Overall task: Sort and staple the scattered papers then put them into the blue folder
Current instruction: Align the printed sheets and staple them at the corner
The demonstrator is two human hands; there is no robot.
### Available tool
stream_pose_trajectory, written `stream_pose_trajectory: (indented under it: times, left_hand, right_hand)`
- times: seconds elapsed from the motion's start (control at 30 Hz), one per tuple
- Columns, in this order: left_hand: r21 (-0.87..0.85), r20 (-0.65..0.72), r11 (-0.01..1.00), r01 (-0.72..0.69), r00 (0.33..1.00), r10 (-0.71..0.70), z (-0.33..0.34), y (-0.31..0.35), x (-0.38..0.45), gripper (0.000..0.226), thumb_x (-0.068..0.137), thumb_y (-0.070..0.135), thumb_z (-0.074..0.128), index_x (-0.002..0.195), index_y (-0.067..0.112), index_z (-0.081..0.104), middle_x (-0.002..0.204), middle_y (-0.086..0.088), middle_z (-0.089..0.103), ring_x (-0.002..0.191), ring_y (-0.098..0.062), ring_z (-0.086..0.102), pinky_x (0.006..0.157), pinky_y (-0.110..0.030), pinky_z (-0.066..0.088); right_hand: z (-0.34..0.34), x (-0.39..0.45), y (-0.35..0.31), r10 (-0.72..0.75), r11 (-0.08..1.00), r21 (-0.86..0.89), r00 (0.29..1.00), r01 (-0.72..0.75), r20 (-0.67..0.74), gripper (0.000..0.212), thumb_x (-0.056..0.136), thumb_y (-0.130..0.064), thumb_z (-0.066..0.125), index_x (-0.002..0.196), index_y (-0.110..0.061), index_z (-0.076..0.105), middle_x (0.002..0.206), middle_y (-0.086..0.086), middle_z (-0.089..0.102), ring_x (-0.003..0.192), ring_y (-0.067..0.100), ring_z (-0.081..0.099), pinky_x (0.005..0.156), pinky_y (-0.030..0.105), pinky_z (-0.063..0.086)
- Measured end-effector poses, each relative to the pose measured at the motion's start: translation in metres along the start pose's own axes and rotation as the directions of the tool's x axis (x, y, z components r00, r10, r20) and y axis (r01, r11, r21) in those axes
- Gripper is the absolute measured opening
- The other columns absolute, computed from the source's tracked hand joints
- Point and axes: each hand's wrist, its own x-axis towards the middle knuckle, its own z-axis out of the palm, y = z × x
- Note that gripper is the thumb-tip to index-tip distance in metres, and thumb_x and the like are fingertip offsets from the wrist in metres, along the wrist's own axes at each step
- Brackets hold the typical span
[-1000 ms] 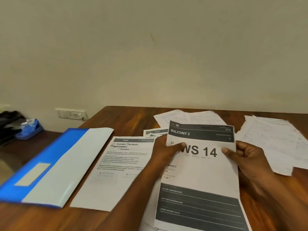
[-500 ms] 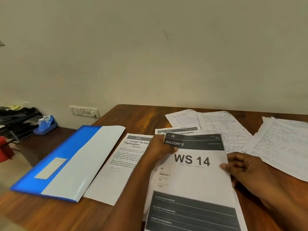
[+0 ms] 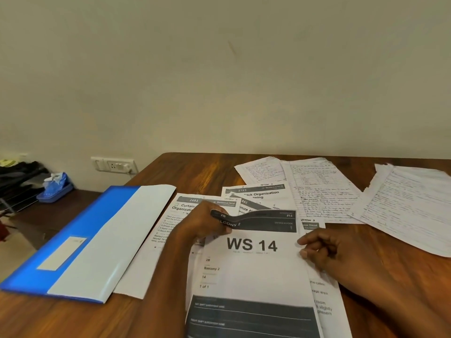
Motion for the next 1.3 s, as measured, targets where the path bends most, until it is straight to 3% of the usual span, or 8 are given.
stream_pose_trajectory:
  times: [0.2, 0.37, 0.57, 0.7, 0.8, 0.93, 1.1, 1.3]
  left_hand:
    - [-0.226, 0.062, 0.974, -0.010, 0.998, 0.025, 0.010, 0.003, -0.014, 0.034, 0.086, 0.009, 0.084, 0.108, 0.029, 0.068, 0.101, 0.010, 0.077, 0.091, -0.015, 0.074, 0.071, -0.025, 0.062]
    - [-0.504, 0.110, 0.864, -0.018, 0.990, 0.085, 0.024, 0.005, -0.021, 0.040, 0.087, 0.002, 0.079, 0.124, 0.010, 0.067, 0.106, -0.003, 0.081, 0.094, -0.021, 0.080, 0.070, -0.032, 0.064]
    - [-0.589, 0.110, 0.808, -0.032, 0.987, 0.118, 0.034, 0.014, -0.024, 0.035, 0.091, 0.007, 0.075, 0.125, 0.013, 0.067, 0.110, -0.007, 0.080, 0.096, -0.027, 0.079, 0.066, -0.034, 0.064]
    - [-0.455, -0.046, 0.880, -0.139, 0.990, 0.132, 0.006, 0.009, -0.026, 0.026, 0.092, 0.013, 0.076, 0.117, 0.015, 0.071, 0.101, 0.001, 0.082, 0.096, -0.020, 0.079, 0.083, -0.032, 0.064]
    - [-0.238, -0.227, 0.962, -0.135, 0.970, 0.080, -0.010, 0.000, -0.032, 0.014, 0.093, 0.020, 0.077, 0.097, 0.026, 0.066, 0.075, 0.018, 0.075, 0.074, -0.008, 0.072, 0.058, -0.009, 0.048]
    - [0.166, -0.296, 0.984, -0.062, 0.949, 0.110, -0.009, -0.010, -0.027, 0.027, 0.095, 0.032, 0.076, 0.120, 0.027, 0.067, 0.108, 0.015, 0.065, 0.073, -0.001, 0.054, 0.060, -0.007, 0.037]
    - [0.127, -0.211, 0.991, -0.053, 0.974, 0.079, 0.002, -0.009, -0.020, 0.031, 0.097, 0.025, 0.074, 0.127, 0.020, 0.068, 0.124, 0.003, 0.071, 0.080, -0.003, 0.059, 0.062, -0.013, 0.041]
    - [0.060, -0.254, 0.998, 0.026, 0.967, -0.010, 0.008, -0.005, -0.013, 0.017, 0.092, 0.024, 0.080, 0.097, 0.021, 0.063, 0.094, 0.007, 0.065, 0.075, -0.008, 0.059, 0.064, -0.025, 0.052]
  right_hand:
    - [0.002, 0.000, 0.000, 0.090, 0.990, 0.113, 0.993, -0.080, -0.081, 0.042, 0.066, -0.042, 0.086, 0.104, -0.029, 0.073, 0.075, 0.001, 0.074, 0.060, 0.025, 0.069, 0.056, 0.037, 0.061]
    - [0.002, 0.005, 0.004, 0.170, 0.974, 0.175, 0.972, -0.141, -0.164, 0.062, 0.070, -0.042, 0.090, 0.124, -0.031, 0.061, 0.081, 0.000, 0.074, 0.068, 0.026, 0.071, 0.059, 0.038, 0.061]
    - [-0.006, 0.009, 0.012, 0.209, 0.964, 0.222, 0.939, -0.150, -0.273, 0.045, 0.064, -0.052, 0.085, 0.100, -0.026, 0.074, 0.081, 0.003, 0.072, 0.082, 0.027, 0.071, 0.070, 0.029, 0.055]
    - [-0.009, 0.005, 0.004, 0.097, 0.993, 0.095, 0.957, -0.073, -0.273, 0.013, 0.079, -0.039, 0.086, 0.089, -0.034, 0.079, 0.082, -0.019, 0.075, 0.083, 0.004, 0.070, 0.068, 0.014, 0.046]
    - [-0.001, -0.001, 0.003, -0.104, 0.966, -0.253, 0.973, 0.050, -0.206, 0.018, 0.079, -0.049, 0.084, 0.092, -0.040, 0.075, 0.080, -0.024, 0.070, 0.084, -0.004, 0.064, 0.062, 0.010, 0.039]
    - [0.006, -0.004, 0.007, -0.178, 0.900, -0.421, 0.977, 0.115, -0.115, 0.022, 0.081, -0.052, 0.083, 0.097, -0.043, 0.071, 0.086, -0.032, 0.058, 0.101, -0.017, 0.054, 0.063, 0.007, 0.035]
    - [0.005, 0.000, 0.016, -0.173, 0.920, -0.375, 0.976, 0.112, -0.131, 0.023, 0.080, -0.046, 0.085, 0.099, -0.038, 0.073, 0.089, -0.029, 0.061, 0.092, -0.012, 0.058, 0.063, 0.007, 0.036]
    - [0.005, 0.003, 0.023, -0.116, 0.951, -0.299, 0.984, 0.072, -0.132, 0.024, 0.081, -0.042, 0.086, 0.100, -0.042, 0.072, 0.095, -0.025, 0.064, 0.087, -0.009, 0.058, 0.065, 0.011, 0.039]
